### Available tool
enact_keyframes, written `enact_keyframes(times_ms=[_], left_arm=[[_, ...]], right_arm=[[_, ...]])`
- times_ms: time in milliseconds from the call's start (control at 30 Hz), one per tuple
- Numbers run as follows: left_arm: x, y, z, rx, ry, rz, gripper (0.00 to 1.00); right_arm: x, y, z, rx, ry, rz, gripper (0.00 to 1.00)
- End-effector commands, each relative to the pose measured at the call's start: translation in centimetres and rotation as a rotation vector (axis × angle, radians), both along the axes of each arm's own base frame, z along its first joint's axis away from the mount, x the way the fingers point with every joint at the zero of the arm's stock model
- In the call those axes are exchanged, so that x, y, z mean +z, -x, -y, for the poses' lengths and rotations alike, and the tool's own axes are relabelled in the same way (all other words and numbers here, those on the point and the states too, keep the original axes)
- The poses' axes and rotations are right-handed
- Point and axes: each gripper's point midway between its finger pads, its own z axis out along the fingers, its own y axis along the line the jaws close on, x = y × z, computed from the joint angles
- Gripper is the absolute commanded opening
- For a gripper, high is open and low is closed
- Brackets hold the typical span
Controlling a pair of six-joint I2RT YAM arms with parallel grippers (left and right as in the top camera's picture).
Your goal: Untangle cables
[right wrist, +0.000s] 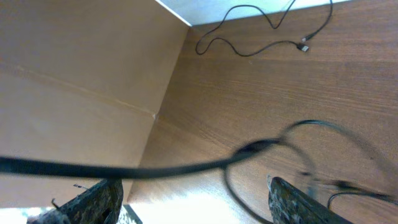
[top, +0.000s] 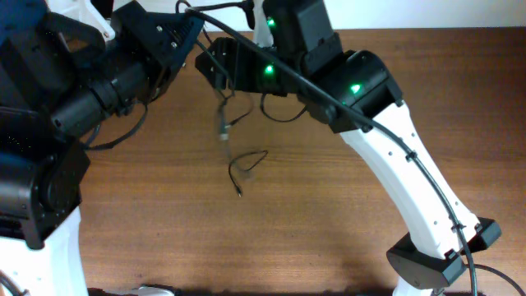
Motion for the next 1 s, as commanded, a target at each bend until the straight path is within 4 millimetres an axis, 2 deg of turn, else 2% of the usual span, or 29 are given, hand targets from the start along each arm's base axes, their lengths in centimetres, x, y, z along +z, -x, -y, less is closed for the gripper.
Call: enact_keyframes(times_ms=[0, 100, 200, 300, 433, 467, 567, 600, 667, 800, 900, 967], left_arm=[[0.7, 0.4, 0.0, -0.004, 0.034, 0.0, 0.0], [0.7, 0.4, 0.0, -0.006, 0.035, 0.0, 0.0], [0.7, 0.6, 0.3, -0.026, 0.039, 0.0, 0.0], [0.7, 0.8, 0.5, -0.04, 0.042, -0.001, 0.0], [0.7, 0.8, 0.5, -0.043, 0.042, -0.001, 0.0], [0.7, 0.8, 0.5, -0.045, 0.034, 0.006, 0.0], [0.6, 0.3, -0.2, -0.008, -0.034, 0.049, 0.0], [0.3, -0.1, -0.8, 0.03, -0.063, 0.053, 0.0], [-1.3, -1.1, -3.3, 0.178, -0.119, 0.0, 0.0], [-4.3, -2.4, -11.4, 0.556, -0.316, -0.096, 0.0], [-6.3, -2.1, -15.4, 0.696, -0.379, -0.189, 0.0], [-6.6, -1.8, -17.0, 0.731, -0.403, -0.21, 0.0]], right_arm=[[-0.5, -0.8, 0.1, -0.128, 0.006, -0.029, 0.74], [-1.6, -1.8, 0.3, -0.202, 0.023, -0.051, 0.74], [-4.3, -3.4, 0.0, -0.249, 0.068, -0.078, 0.72], [-6.5, -4.8, -0.4, -0.276, 0.104, -0.089, 0.6], [-7.4, -5.6, -0.7, -0.288, 0.113, -0.086, 0.34], [-7.6, -5.7, -0.3, -0.309, 0.131, -0.083, 0.26], [-8.8, -5.9, 1.6, -0.363, 0.215, -0.089, 0.16], [-9.3, -5.9, 2.2, -0.363, 0.236, -0.102, 0.13], [-10.1, -5.4, 2.9, -0.3, 0.283, -0.12, 0.11], [-12.0, -3.4, 4.4, -0.096, 0.377, -0.17, 0.12], [-13.9, -2.6, 8.1, -0.064, 0.5, -0.233, 0.11], [-14.6, -2.7, 10.5, -0.092, 0.562, -0.265, 0.07]])
